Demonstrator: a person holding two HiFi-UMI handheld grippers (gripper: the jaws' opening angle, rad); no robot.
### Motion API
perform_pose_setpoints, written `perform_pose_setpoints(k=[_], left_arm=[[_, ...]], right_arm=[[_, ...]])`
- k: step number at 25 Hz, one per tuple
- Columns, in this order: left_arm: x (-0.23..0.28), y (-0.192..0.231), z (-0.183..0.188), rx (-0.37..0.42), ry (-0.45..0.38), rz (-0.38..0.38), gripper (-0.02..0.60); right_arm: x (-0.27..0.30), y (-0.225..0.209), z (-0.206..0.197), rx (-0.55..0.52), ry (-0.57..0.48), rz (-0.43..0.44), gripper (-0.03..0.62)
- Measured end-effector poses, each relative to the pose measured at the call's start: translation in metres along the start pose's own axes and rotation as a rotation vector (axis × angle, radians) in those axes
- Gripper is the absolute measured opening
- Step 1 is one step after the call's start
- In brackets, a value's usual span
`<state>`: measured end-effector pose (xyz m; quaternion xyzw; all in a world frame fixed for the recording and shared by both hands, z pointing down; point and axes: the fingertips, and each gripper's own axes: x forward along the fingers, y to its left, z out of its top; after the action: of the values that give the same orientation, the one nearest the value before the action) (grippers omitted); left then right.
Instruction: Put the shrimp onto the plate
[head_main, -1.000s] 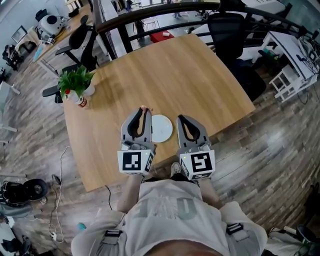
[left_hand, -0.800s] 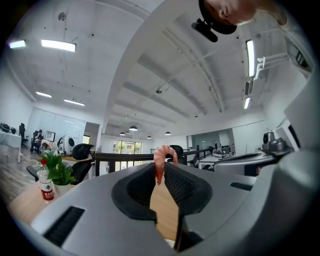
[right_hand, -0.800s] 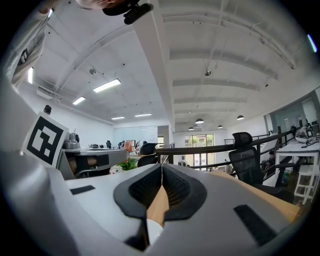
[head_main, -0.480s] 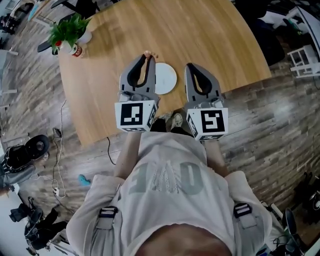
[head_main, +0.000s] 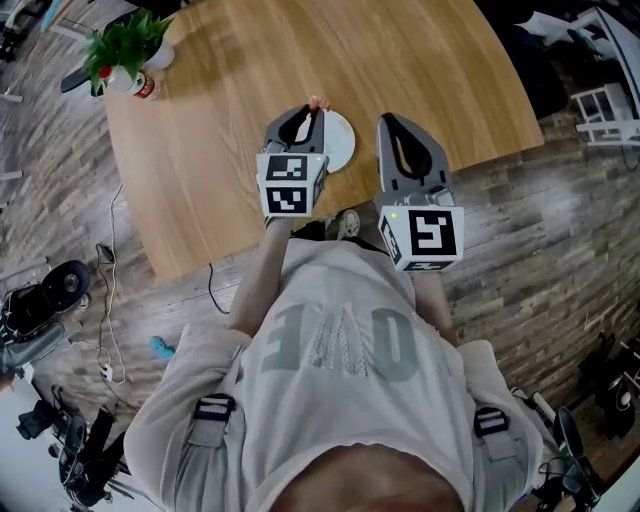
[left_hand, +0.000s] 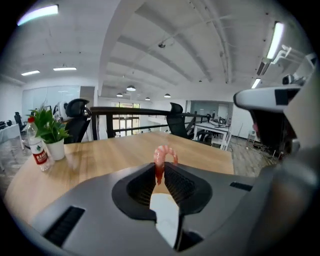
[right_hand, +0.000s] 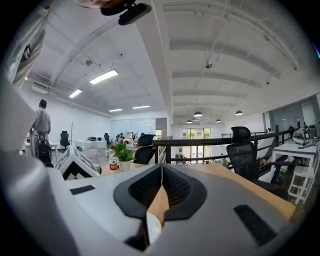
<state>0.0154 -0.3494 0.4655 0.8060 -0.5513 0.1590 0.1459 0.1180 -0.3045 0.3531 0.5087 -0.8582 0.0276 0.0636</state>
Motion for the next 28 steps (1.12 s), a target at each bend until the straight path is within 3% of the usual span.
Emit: perform_pose_setpoints(k=[6,9,18,28], left_arm=[[0.037,0.003,-0.075,-0.029,0.282,-0.075,0.061],[0.040,0.005,-0.096,-0.024,0.357,-0.079,0.061],[0.055,0.006,-0.128,0.016,0.502,-0.079,0.061],[0.059,0.006,-0.133,-0.005,0.506,-0.089,0.061]], right_arm=[[0.000,0.002,-0.012,-0.012,0.051,-0.042,0.020],[0.001,0.006,-0.016,-0.038,0.078,-0.031,0.021],[-0.007,-0.004,-0.021,-0.091,0.117,-0.055,0.021],[-0.014,-0.010,-0.029,-0.076,0.134,-0.106,0.021]])
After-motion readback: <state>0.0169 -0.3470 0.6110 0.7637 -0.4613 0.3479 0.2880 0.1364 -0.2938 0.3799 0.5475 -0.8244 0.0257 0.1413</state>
